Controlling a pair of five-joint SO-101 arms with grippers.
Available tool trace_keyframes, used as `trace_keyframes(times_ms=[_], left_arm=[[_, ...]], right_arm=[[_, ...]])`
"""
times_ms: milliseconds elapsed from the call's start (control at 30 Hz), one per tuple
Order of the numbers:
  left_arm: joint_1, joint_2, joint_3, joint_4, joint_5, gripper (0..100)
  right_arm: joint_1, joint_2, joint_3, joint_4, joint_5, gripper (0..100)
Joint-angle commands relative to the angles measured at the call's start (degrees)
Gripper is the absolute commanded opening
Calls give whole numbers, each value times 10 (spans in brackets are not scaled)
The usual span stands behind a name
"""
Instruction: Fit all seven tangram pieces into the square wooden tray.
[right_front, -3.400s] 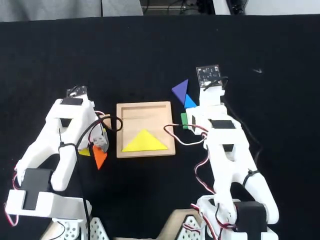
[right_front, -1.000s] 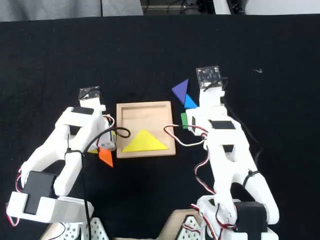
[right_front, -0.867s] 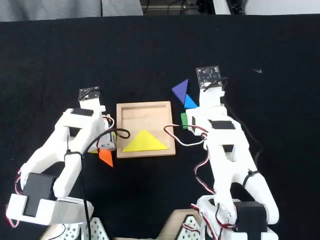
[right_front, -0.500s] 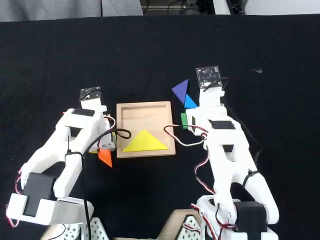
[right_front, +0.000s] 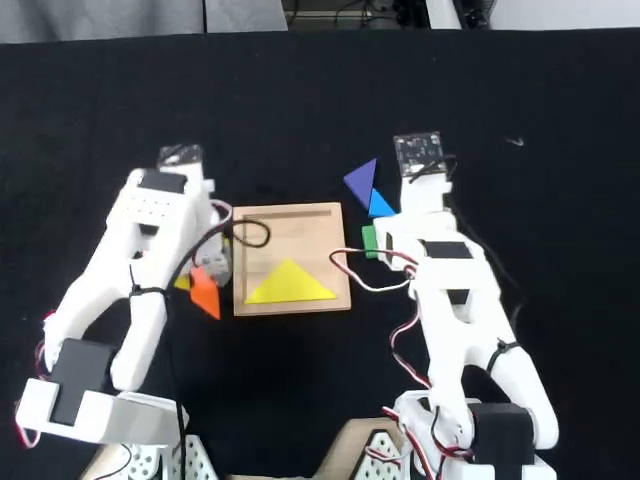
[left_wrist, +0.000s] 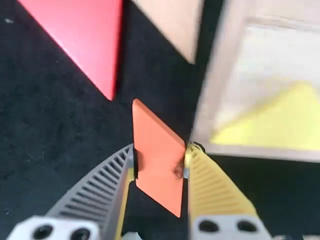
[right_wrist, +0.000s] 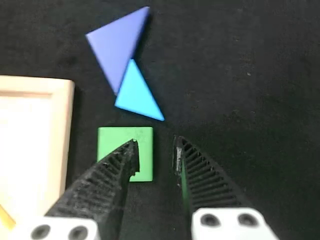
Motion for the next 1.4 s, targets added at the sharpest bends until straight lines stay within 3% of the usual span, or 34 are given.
trace_keyframes(times_ms=[0,167,300,467,767,1133,1367], left_arm=[[73,-11,-107,63,5,51],[152,-5,-124,25,49,50],[187,-4,-93,-73,90,50],[218,-4,-38,-186,88,50],[258,2,-40,-195,91,50],[269,165,-161,-201,92,50],[271,176,-186,-204,175,50]], right_arm=[[26,-5,-10,-12,1,127],[64,-2,-21,-12,-4,127],[96,-1,-23,-14,-5,125],[115,-1,-22,-33,-6,125],[119,-2,-22,-33,-6,125],[116,-1,-22,-33,-6,126],[114,-1,-22,-33,-6,126]])
